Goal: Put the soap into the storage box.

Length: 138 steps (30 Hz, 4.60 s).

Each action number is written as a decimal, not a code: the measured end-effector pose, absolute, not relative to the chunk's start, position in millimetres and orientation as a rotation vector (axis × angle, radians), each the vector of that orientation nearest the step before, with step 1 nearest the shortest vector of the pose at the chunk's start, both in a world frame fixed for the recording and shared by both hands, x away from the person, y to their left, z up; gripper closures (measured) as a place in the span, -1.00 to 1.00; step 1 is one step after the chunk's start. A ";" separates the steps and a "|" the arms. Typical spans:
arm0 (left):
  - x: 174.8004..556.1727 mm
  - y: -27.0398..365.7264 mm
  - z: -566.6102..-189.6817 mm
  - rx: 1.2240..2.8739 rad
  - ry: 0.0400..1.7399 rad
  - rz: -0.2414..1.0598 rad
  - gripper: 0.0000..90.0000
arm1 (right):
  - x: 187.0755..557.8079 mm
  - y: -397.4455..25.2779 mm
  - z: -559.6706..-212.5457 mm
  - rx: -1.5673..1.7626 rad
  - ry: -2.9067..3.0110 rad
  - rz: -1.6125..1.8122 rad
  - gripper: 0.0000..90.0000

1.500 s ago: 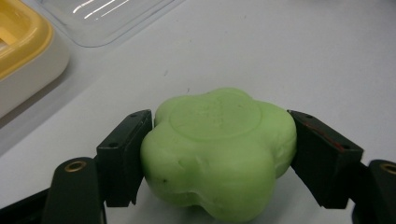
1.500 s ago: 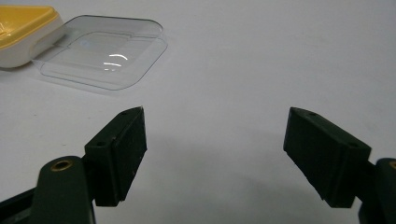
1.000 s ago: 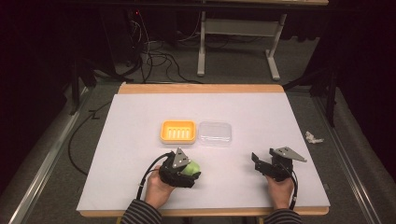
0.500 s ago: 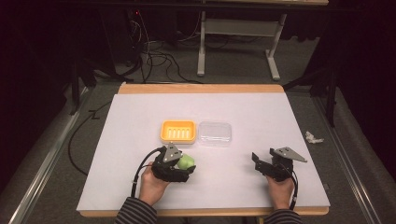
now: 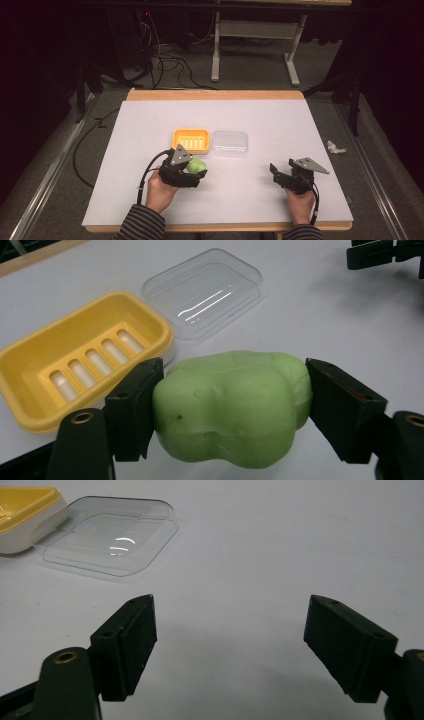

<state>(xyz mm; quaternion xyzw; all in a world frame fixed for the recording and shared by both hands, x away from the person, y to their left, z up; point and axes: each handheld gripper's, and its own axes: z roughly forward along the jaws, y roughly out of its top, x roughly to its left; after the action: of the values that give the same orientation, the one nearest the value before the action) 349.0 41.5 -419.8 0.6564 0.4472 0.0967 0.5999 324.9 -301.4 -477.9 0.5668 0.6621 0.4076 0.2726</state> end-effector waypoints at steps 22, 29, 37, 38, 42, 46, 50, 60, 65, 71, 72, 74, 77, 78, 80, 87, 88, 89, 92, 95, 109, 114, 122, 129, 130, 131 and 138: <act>382.4 41.4 -399.0 1.469 1.068 0.229 -0.40 | 324.8 -301.1 -478.0 1.516 1.785 1.096 -0.52; 392.3 44.2 -398.7 1.456 1.089 0.251 -0.40 | 324.5 -301.5 -478.0 1.518 1.778 1.101 -0.52; 402.8 45.7 -399.3 1.464 1.102 0.291 -0.40 | 324.5 -301.8 -477.8 1.522 1.782 1.103 -0.52; 406.8 46.0 -399.7 1.456 1.113 0.300 -0.40 | 324.0 -301.8 -477.8 1.523 1.773 1.107 -0.52; 414.9 48.0 -400.4 1.444 1.136 0.316 -0.40 | 324.4 -302.3 -477.9 1.524 1.778 1.109 -0.52; 423.1 48.4 -403.4 1.427 1.161 0.322 -0.40 | 324.2 -301.8 -477.9 1.519 1.778 1.107 -0.52; 429.5 47.8 -409.5 1.438 1.179 0.338 -0.40 | 323.9 -302.5 -477.8 1.520 1.774 1.112 -0.52; 449.3 47.6 -424.5 1.424 1.251 0.359 -0.40 | 324.2 -302.1 -477.9 1.522 1.777 1.107 -0.52; 455.2 48.0 -431.7 1.444 1.264 0.403 -0.40 | 324.4 -302.3 -477.9 1.522 1.777 1.107 -0.51; 463.6 46.5 -439.6 1.436 1.299 0.394 -0.40 | 324.3 -302.1 -477.9 1.523 1.778 1.107 -0.52; 464.7 46.4 -441.0 1.439 1.303 0.394 -0.40 | 324.3 -302.3 -477.9 1.522 1.777 1.108 -0.52; 467.2 46.9 -443.8 1.439 1.318 0.390 -0.40 | 324.1 -302.6 -477.8 1.520 1.777 1.111 -0.52; 469.3 47.4 -445.2 1.430 1.335 0.381 -0.40 | 324.1 -302.6 -477.8 1.519 1.778 1.110 -0.51; 471.3 46.9 -446.2 1.416 1.349 0.369 -0.40 | 324.5 -302.4 -477.9 1.524 1.779 1.110 -0.52; 471.9 46.7 -446.7 1.417 1.350 0.367 -0.40 | 324.5 -302.5 -477.9 1.523 1.781 1.110 -0.52; 474.2 45.2 -451.2 1.423 1.364 0.365 -0.40 | 324.1 -302.6 -477.8 1.518 1.778 1.111 -0.52; 474.5 45.4 -451.5 1.422 1.366 0.366 -0.40 | 324.1 -302.6 -477.8 1.518 1.778 1.111 -0.52; 474.8 46.0 -451.8 1.421 1.369 0.368 -0.40 | 324.0 -302.4 -477.9 1.520 1.775 1.111 -0.52; 475.2 46.5 -452.8 1.417 1.376 0.370 -0.40 | 324.5 -302.3 -477.9 1.523 1.782 1.108 -0.52; 475.5 46.8 -455.4 1.427 1.381 0.371 -0.40 | 324.2 -302.0 -477.9 1.520 1.778 1.107 -0.51; 475.8 42.7 -461.6 1.455 1.378 0.389 -0.41 | 324.4 -302.2 -477.9 1.523 1.779 1.108 -0.52; 476.1 42.7 -461.1 1.451 1.380 0.405 -0.42 | 324.3 -302.4 -477.9 1.523 1.778 1.110 -0.52; 474.8 43.9 -458.9 1.451 1.360 0.438 -0.50 | 323.9 -302.6 -477.8 1.519 1.776 1.113 -0.52; 473.3 50.7 -453.8 1.443 1.358 0.444 -0.55 | 324.1 -302.4 -477.8 1.520 1.779 1.110 -0.52; 472.7 50.9 -453.4 1.444 1.357 0.445 -0.55 | 324.2 -302.3 -477.9 1.520 1.777 1.110 -0.52; 471.7 51.0 -452.2 1.441 1.353 0.445 -0.55 | 324.2 -302.4 -477.9 1.520 1.778 1.110 -0.52; 464.0 53.0 -442.0 1.418 1.320 0.441 -0.55 | 324.2 -302.4 -477.9 1.521 1.778 1.111 -0.52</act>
<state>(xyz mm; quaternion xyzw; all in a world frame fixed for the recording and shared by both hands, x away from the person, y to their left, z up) 464.0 53.0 -442.0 0.5979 0.5566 0.1860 0.5460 324.2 -302.4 -477.9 0.5651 0.6606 0.4127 0.2720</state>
